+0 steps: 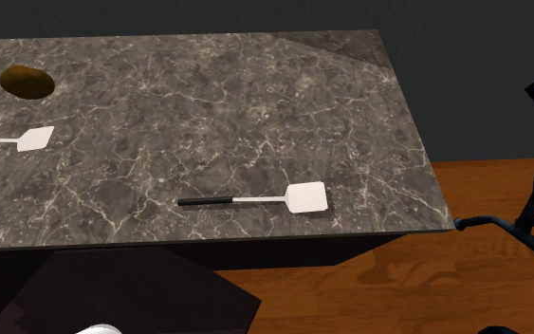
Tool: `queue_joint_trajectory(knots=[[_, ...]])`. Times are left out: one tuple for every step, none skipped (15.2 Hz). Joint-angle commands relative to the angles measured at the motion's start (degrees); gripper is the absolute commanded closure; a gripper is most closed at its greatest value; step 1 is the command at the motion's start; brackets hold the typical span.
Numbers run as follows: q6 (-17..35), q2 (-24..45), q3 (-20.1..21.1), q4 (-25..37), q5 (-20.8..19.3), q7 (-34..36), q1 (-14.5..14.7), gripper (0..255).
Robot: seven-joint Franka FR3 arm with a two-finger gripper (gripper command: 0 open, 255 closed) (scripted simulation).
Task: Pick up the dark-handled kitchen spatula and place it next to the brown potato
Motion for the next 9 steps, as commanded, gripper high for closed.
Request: queue_joint_trajectory(knots=[[-3.64, -2.83, -0.42, 1.37, 2.20, -1.51, -0.01, 0], [-5.27, -3.90, -0.73, 2.12, 2.90, -2.06, 0.01, 0], [-5.26, -3.90, -0.79, 2.12, 2.89, -2.06, 0.06, 0], [-5.26, -3.89, -0.80, 2.12, 2.89, -2.05, 0.08, 0], [-5.26, -3.90, -0.81, 2.12, 2.89, -2.06, 0.08, 0], [-5.26, -3.89, -0.81, 2.12, 2.89, -2.05, 0.08, 0], [-5.26, -3.89, -0.81, 2.12, 2.89, -2.05, 0.08, 0], [-5.26, -3.89, -0.81, 2.12, 2.89, -2.05, 0.08, 0], [-5.26, -3.89, -0.81, 2.12, 2.89, -2.05, 0.08, 0]])
